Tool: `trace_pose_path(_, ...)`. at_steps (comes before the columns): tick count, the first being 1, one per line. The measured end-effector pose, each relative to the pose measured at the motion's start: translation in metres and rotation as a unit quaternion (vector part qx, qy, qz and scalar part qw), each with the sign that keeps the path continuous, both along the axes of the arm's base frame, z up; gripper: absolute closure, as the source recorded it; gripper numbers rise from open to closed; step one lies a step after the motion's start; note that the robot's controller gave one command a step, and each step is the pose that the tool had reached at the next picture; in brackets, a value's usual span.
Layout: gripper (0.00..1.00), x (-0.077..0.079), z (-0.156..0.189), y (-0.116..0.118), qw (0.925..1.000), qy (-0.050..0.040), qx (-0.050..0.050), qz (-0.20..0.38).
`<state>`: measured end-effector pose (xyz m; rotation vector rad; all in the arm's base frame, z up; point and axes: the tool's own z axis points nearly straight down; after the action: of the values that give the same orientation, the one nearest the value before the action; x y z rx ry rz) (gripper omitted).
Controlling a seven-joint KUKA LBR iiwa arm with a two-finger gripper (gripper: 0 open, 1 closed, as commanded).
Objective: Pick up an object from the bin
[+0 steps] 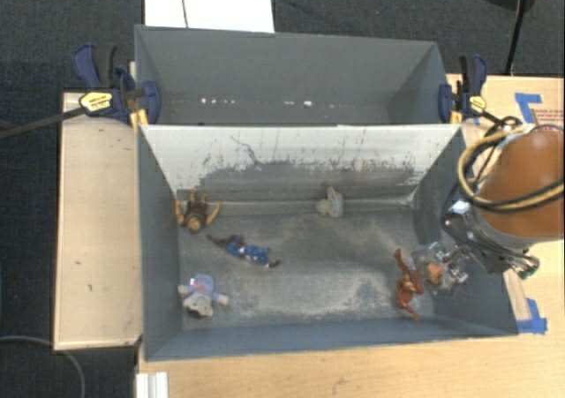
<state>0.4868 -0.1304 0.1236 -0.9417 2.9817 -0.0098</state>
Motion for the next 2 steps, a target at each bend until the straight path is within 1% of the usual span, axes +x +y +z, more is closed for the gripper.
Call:
trace_pose_path(1, 1.00, 0.010, 0.007, -0.003, 0.9999, -0.0095, -0.003, -0.003)
trace_pose_path(2, 1.00, 0.000, 0.027, 0.002, 1.0000, 0.0025, 0.001, -0.006)
